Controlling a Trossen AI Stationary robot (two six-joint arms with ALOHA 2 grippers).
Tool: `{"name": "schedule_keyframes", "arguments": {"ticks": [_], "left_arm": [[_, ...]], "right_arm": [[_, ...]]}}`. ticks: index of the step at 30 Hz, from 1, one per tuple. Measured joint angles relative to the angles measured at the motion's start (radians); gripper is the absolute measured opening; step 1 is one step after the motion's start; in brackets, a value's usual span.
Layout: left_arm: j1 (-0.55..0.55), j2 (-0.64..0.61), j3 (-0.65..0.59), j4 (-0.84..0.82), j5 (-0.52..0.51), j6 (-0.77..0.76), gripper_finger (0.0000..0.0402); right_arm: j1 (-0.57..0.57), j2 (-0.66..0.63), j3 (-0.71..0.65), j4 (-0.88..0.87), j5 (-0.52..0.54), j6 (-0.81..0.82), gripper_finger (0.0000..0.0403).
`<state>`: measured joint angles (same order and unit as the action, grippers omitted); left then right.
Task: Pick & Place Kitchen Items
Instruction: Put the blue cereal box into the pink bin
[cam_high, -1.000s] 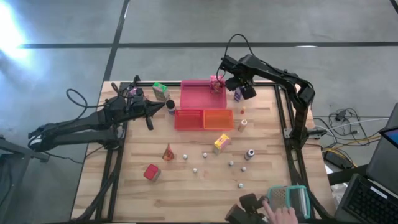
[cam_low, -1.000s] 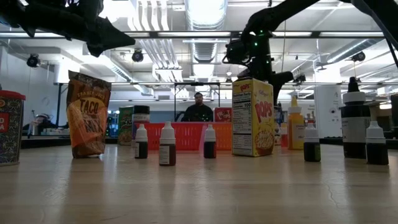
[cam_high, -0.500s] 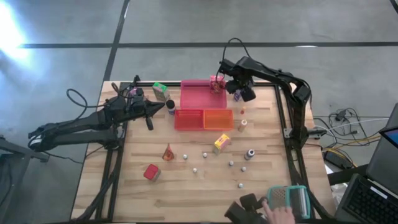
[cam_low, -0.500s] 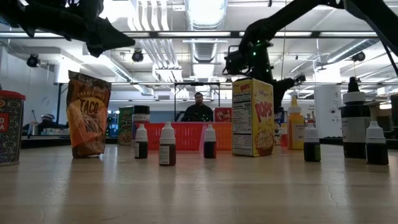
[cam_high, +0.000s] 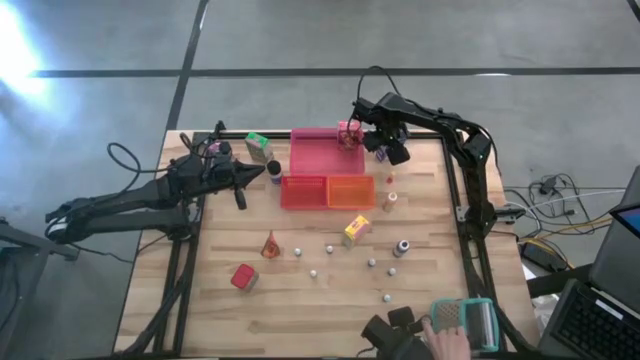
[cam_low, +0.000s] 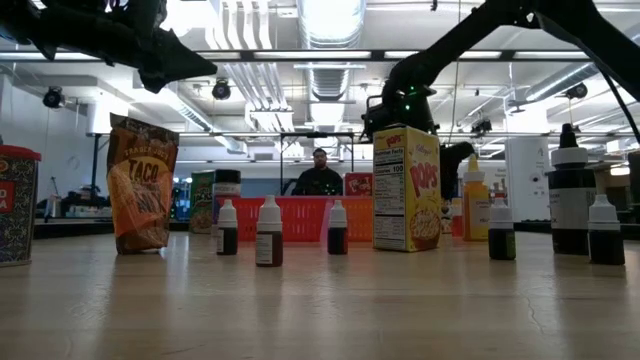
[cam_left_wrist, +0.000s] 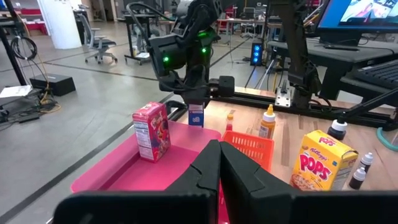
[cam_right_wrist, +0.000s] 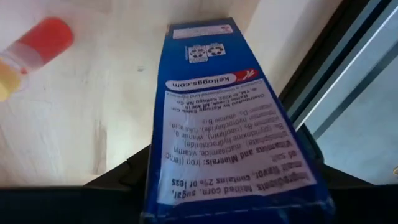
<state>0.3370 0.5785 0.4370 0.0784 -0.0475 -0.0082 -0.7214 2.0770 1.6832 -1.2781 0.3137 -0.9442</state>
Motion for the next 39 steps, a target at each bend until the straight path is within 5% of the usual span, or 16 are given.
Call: {"name": "schedule_keyframes", "arguments": {"ticks": [17,39], "left_arm": [[0.000,0.000,0.000,-0.001,-0.001,0.000,0.0010],[0.000,0.000,0.000,-0.001,-0.004,-0.008,0.0010]], "right_arm": [[-0.001,-0.010,0.035,-0.091,-0.001,0.063,0.0113],[0.210,-0.114,0.423,-0.151,-0.055,0.236,0.0110]]}}
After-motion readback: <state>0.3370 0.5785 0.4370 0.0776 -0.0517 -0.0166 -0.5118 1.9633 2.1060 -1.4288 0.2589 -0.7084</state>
